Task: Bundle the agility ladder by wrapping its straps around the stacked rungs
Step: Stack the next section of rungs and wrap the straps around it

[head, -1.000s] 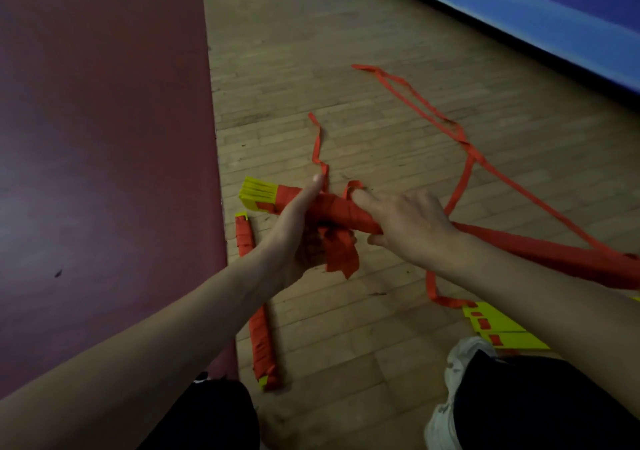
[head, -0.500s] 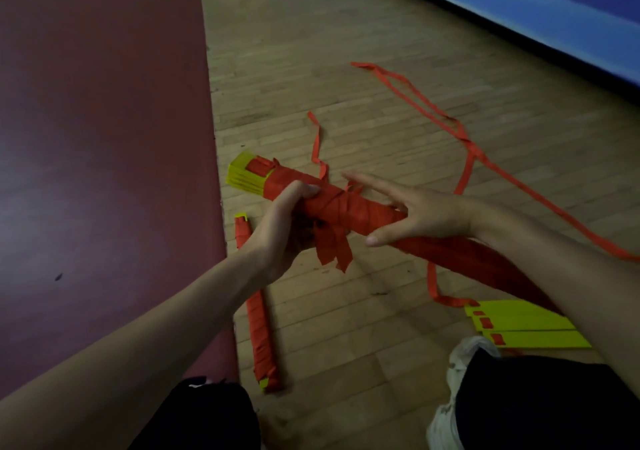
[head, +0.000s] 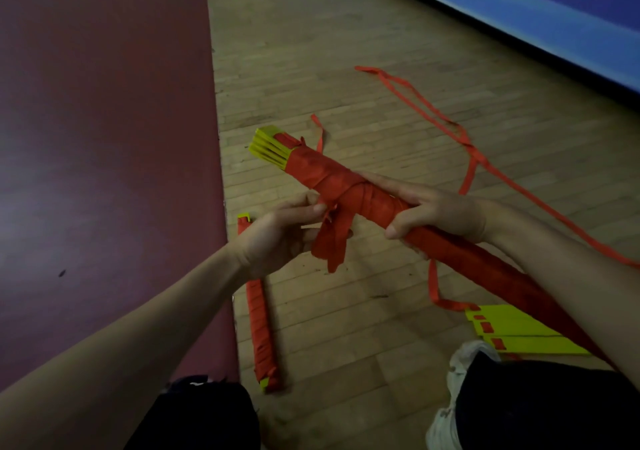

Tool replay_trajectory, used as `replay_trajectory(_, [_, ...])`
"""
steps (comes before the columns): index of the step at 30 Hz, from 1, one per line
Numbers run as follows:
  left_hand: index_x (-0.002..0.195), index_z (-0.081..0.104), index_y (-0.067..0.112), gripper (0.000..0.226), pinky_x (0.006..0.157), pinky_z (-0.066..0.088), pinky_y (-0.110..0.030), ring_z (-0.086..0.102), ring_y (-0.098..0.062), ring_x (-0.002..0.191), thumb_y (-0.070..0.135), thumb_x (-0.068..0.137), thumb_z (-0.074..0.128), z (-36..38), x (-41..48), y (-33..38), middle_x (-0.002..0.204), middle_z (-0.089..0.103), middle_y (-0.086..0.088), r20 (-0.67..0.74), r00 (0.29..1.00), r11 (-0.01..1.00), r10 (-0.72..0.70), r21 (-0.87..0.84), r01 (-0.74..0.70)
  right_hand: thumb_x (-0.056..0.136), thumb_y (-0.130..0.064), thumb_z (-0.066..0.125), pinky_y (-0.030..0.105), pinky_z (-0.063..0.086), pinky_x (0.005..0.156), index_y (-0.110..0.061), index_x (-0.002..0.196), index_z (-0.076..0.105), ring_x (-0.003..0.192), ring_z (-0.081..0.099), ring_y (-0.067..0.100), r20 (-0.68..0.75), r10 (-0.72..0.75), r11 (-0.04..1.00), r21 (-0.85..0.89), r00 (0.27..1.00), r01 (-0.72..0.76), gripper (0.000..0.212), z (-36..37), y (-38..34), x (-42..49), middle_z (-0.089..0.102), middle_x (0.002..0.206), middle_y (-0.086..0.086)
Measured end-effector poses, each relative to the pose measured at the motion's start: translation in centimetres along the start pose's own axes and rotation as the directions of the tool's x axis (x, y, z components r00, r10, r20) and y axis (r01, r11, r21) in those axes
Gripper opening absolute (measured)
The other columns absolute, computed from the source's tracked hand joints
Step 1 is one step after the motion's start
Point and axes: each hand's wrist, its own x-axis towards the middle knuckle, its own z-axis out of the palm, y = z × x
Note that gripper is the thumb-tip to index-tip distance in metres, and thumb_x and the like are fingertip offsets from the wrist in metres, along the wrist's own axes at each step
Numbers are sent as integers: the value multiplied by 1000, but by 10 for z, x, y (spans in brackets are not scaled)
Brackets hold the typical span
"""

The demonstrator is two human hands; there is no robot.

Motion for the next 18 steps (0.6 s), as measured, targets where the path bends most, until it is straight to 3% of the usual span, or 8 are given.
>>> replay_trajectory(2, [84,48,9,7,69,55,-29,70,-16,72,12,88,53,0,-2,1,76,66,0,14,999,997,29,69,-30,77,-2,65,43,43,92,-11,146,34,135,35,44,21,12,1000,17,1000,-13,76,-1,-1,0,28,149,27])
replay_trajectory(4, [77,45,8,16,68,54,-32,68,-17,68,9,84,59,-2,1,-1,69,61,-4,-47,998,988,44,151,-37,76,-1,64,28,43,82,-11,146,34,119,42,27,27,16,999,42,999,-17,77,0,-1,0,31,149,25])
replay_trajectory(8, [63,45,15,23,70,53,-48,63,-40,73,20,75,64,-4,7,-9,74,57,-33,-137,982,888,128,456,-52,80,3,65,27,43,73,-3,143,36,91,51,23,11,42,998,54,999,-43,70,-2,2,1,44,133,34])
replay_trajectory(9, [63,45,16,26,71,54,-51,65,-44,77,18,78,66,-2,7,-11,78,60,-36,-137,982,873,128,486,-46,76,0,68,27,44,74,-3,143,36,90,54,18,18,46,997,61,999,-47,74,-4,4,1,52,123,26])
replay_trajectory(11, [67,42,12,33,61,57,-39,70,-31,70,6,86,68,-1,9,-18,73,66,-25,-147,982,903,118,428,-44,75,0,66,27,45,80,-7,144,37,97,54,17,21,33,995,96,999,-34,75,-5,7,3,58,112,5])
replay_trajectory(13, [71,38,12,31,54,52,-28,67,-19,59,6,86,65,3,10,-20,66,68,-11,-159,984,946,81,322,-26,86,7,55,29,46,87,-12,140,43,99,56,15,11,-7,990,140,1000,5,59,-6,9,3,62,106,-4])
replay_trajectory(16, [76,40,13,26,54,47,-28,62,-19,52,14,85,65,6,9,-22,66,66,-11,-186,980,975,67,221,-24,90,9,48,32,46,90,-21,122,54,94,60,12,29,-16,984,176,999,10,44,-8,9,1,65,103,-5])
replay_trajectory(18, [90,50,8,25,57,49,-31,62,-21,56,20,78,68,9,7,-21,78,65,-16,-194,980,985,43,171,-9,86,7,51,37,45,94,-23,116,57,94,62,12,40,-21,985,174,999,14,43,-9,9,1,66,104,-4])
